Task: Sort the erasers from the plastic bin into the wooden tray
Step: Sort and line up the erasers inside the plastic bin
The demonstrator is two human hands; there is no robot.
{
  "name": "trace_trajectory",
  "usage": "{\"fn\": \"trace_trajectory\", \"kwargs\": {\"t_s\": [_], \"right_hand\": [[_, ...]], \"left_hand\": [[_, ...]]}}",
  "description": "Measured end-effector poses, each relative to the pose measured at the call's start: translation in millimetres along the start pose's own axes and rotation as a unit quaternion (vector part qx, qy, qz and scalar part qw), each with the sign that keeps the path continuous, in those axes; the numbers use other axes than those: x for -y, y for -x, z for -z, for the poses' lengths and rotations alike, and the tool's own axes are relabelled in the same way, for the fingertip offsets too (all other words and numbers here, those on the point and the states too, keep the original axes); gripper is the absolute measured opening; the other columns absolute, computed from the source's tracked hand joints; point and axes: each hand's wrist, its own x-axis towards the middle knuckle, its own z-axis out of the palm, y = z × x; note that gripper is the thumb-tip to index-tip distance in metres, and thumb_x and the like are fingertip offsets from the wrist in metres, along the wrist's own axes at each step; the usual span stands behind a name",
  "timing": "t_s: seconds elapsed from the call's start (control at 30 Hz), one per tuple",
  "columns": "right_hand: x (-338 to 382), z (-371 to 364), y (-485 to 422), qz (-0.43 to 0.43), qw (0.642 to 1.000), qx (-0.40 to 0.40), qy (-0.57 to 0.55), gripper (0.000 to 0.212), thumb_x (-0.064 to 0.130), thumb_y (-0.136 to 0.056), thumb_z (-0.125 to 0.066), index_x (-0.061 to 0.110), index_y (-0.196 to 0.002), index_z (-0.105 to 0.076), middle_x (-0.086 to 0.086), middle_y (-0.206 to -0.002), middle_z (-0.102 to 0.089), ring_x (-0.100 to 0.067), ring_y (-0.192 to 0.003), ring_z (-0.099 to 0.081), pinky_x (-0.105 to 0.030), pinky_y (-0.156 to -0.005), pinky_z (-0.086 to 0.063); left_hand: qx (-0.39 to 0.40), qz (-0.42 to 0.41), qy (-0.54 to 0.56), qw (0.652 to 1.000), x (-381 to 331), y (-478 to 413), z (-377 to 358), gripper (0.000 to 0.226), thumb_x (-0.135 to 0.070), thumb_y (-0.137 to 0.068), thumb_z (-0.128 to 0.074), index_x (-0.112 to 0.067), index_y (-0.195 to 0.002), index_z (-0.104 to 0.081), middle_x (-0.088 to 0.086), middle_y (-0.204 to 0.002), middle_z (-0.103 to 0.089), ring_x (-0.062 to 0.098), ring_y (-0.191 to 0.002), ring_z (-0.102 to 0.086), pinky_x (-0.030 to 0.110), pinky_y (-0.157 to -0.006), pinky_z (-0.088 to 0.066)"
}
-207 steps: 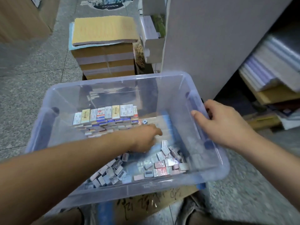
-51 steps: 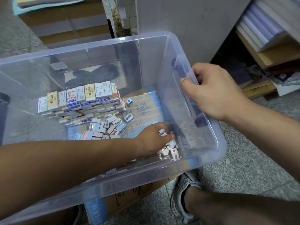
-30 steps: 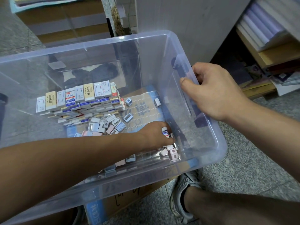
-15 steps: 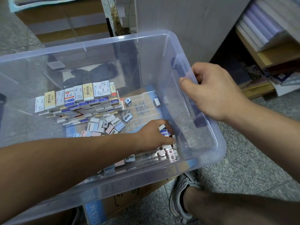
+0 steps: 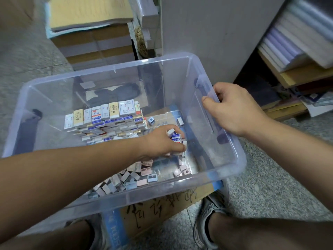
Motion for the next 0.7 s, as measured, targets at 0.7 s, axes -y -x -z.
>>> {"fn": "trace_trajectory", "kwargs": {"t_s": [0.7], "right_hand": [[122.0,-31.2,72.0,0.054,0.908,0.300,-0.288,0.023,0.014,-0.084,-0.081,0.008,-0.102,-0.068,-0.007,-0.080,-0.071,-0.020,-0.074,-0.071,-0.032,-0.064,-0.057]], "left_hand": [[-0.197,-0.096,0.196,0.956,-26.6,188.4,85.2,0.025,-0.003,-0.083,-0.079,-0.017,-0.098,-0.064,0.000,-0.070,-0.062,0.010,-0.055,-0.054,0.027,-0.053,-0.048]]}}
